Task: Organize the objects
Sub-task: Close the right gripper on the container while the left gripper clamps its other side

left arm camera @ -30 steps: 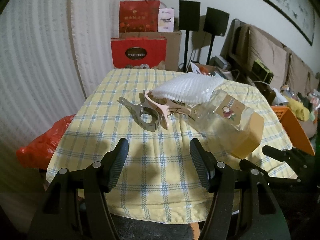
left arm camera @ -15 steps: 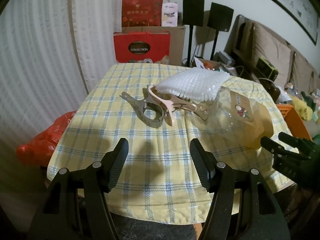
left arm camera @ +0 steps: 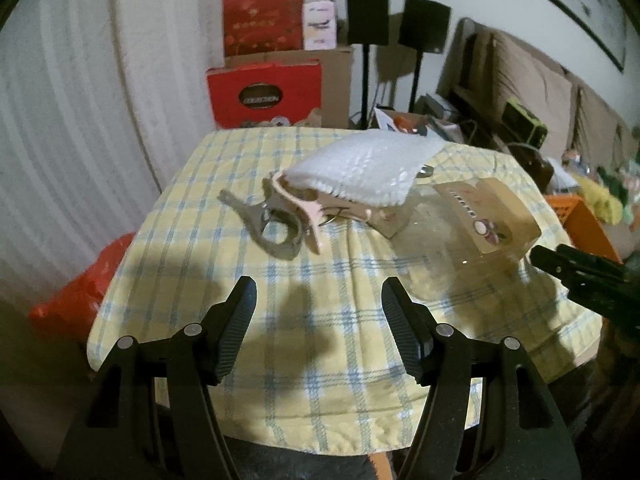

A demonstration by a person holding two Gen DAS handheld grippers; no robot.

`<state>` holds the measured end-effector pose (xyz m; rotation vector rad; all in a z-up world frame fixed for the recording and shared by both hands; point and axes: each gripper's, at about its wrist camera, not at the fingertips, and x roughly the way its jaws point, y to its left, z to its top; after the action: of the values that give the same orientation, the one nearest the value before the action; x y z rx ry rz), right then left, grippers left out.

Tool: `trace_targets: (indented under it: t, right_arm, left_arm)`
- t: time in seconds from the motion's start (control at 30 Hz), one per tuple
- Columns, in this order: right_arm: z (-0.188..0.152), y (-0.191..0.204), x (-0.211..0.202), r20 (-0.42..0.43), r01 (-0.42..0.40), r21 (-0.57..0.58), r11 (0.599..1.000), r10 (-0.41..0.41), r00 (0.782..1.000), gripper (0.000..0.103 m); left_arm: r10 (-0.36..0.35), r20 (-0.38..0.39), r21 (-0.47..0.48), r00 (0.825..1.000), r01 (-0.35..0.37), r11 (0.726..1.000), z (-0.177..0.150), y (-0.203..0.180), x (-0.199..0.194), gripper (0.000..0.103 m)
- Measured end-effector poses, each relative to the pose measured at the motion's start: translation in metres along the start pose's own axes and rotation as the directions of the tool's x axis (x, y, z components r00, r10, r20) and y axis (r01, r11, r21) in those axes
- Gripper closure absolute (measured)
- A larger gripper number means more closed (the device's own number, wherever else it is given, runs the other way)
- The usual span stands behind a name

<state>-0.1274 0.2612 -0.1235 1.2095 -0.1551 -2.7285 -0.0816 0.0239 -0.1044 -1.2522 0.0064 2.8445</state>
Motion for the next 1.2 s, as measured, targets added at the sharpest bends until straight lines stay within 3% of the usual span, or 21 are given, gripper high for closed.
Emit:
trace_targets:
  t: [0.07, 0.13, 0.2, 0.37, 0.53, 0.73, 0.93, 1.1, 1.2]
  right_arm:
    - [-0.001, -0.004, 0.000, -0.006, -0.077, 0.018, 0.997, 0.077, 0.997, 0.034]
    - [-0.001, -0.005, -0.003, -0.005, -0.063, -0.005, 0.998, 0.063, 0.998, 0.032]
    - [0.000, -0.002, -0.004, 0.006, -0.050, -0.045, 0.998, 0.051, 0.999, 0.030]
    - [-0.001, 0.003, -0.005, 0.054, -0.034, -0.100, 0.994, 0.040, 0.998, 0.021]
    - [-0.003, 0.010, 0.007, 0.041, -0.038, -0.179, 0.983, 0.046, 0.998, 0.020]
    - [-0.004, 0.021, 0.022, 0.009, -0.159, -0.152, 0.976, 0.162, 0.987, 0.020]
    - [0.000, 0.036, 0.029, 0.043, -0.139, -0.248, 0.959, 0.154, 0.987, 0.019]
    - [-0.001, 0.040, 0.028, 0.066, -0.133, -0.326, 0.936, 0.163, 0.984, 0.014]
    - [0.001, 0.037, 0.033, 0.063, -0.141, -0.315, 0.939, 0.169, 0.984, 0.014]
  left_arm:
    - [-0.014, 0.009, 0.002, 1.000, 0.014, 1.000, 0.006, -0.006, -0.002, 0.038]
    - [-0.048, 0.009, -0.022, 0.999, 0.048, 0.999, 0.012, -0.009, -0.001, 0.029]
    - [-0.113, 0.000, -0.042, 0.994, 0.113, 0.993, 0.018, -0.014, 0.003, 0.029]
    - [-0.182, -0.018, -0.015, 0.983, 0.182, 0.983, 0.025, -0.034, 0.015, 0.027]
    - [-0.289, -0.077, -0.076, 0.954, 0.284, 0.956, 0.029, -0.042, 0.035, 0.020]
    - [-0.387, -0.125, -0.181, 0.913, 0.363, 0.914, 0.037, -0.038, 0.057, 0.014]
    - [-0.436, -0.137, -0.200, 0.889, 0.406, 0.892, 0.044, -0.037, 0.067, 0.014]
    - [-0.444, -0.137, -0.198, 0.885, 0.415, 0.888, 0.051, -0.036, 0.076, 0.014]
    - [-0.475, -0.148, -0.202, 0.867, 0.443, 0.873, 0.054, -0.039, 0.084, 0.014]
